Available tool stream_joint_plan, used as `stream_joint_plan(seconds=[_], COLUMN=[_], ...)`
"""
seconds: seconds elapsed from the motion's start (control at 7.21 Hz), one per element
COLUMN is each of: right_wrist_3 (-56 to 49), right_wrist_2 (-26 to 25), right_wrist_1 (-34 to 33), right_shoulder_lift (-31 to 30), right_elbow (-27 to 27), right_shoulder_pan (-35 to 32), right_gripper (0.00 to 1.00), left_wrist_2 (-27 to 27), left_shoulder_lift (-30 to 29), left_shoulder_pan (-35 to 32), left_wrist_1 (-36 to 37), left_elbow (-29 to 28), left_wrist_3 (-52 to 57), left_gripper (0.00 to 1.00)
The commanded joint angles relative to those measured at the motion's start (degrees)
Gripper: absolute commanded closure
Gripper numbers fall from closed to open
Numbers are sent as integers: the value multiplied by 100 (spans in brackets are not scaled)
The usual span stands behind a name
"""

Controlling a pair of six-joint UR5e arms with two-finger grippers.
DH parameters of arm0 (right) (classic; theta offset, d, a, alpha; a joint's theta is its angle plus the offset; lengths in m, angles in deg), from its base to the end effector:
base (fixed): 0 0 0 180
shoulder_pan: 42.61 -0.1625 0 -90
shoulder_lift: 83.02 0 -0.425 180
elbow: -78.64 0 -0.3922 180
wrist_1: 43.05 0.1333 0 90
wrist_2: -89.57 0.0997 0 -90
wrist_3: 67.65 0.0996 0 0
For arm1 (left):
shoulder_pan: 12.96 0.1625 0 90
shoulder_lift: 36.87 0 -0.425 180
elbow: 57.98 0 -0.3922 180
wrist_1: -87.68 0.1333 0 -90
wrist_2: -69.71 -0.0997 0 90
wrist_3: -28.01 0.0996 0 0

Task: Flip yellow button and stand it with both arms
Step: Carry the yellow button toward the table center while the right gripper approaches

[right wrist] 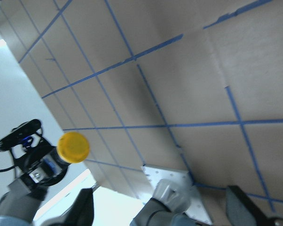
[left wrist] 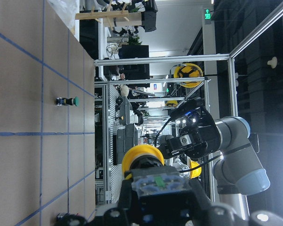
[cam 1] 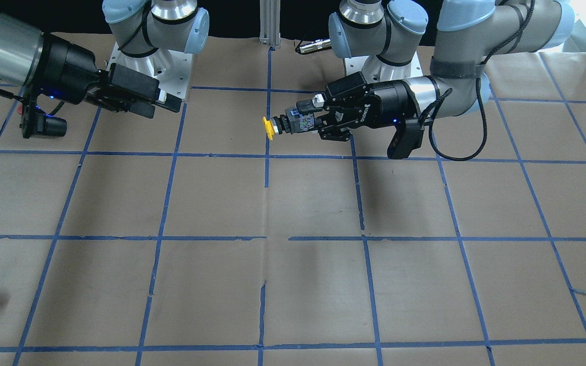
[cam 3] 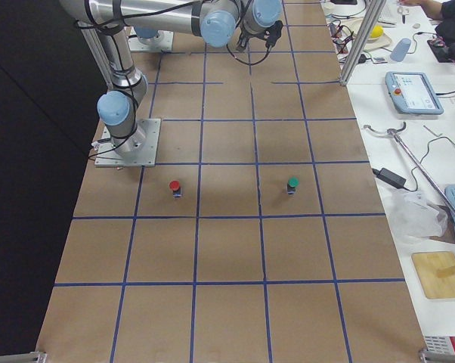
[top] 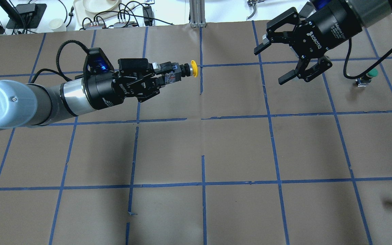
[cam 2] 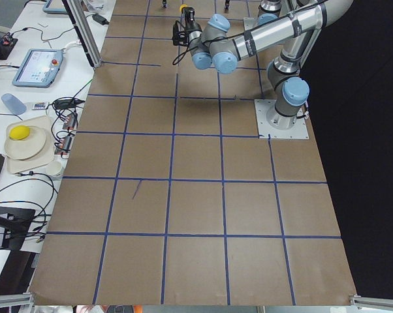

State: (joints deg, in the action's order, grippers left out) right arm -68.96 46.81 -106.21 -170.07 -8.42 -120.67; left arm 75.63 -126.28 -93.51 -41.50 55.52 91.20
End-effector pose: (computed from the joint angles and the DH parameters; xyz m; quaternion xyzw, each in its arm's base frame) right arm 0.1042 -0.5050 0.4815 0.1752 0.8787 0.1663 0.4117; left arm -0.1615 -0.4452 0.3515 0.0823 -0.6849 0.0986 0.7172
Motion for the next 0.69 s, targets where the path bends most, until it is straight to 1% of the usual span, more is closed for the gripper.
stream_joint_plan(seconds=[0.0,0.14,0.28,0.55], right_wrist_3=[-18,-36,-19,-45], right_wrist_2=[986,1241,1270,1952], right_wrist_1=[777,796,744,552], right_shoulder_lift=[-23,-31,-49,161], right_elbow=[-74,-179,-223,-268], right_shoulder_pan=[2,-16,-77,-531], right_gripper=[0,0,0,0], left_wrist_2=[445,445,445,445], left_shoulder_lift=[142,143,169,143], left_shoulder_pan=[-233,-233,-233,-233], left_wrist_1=[7,7,7,7], left_elbow=[172,173,164,164], left_wrist_3=[0,0,-9,-35], left_gripper=[84,84,84,84])
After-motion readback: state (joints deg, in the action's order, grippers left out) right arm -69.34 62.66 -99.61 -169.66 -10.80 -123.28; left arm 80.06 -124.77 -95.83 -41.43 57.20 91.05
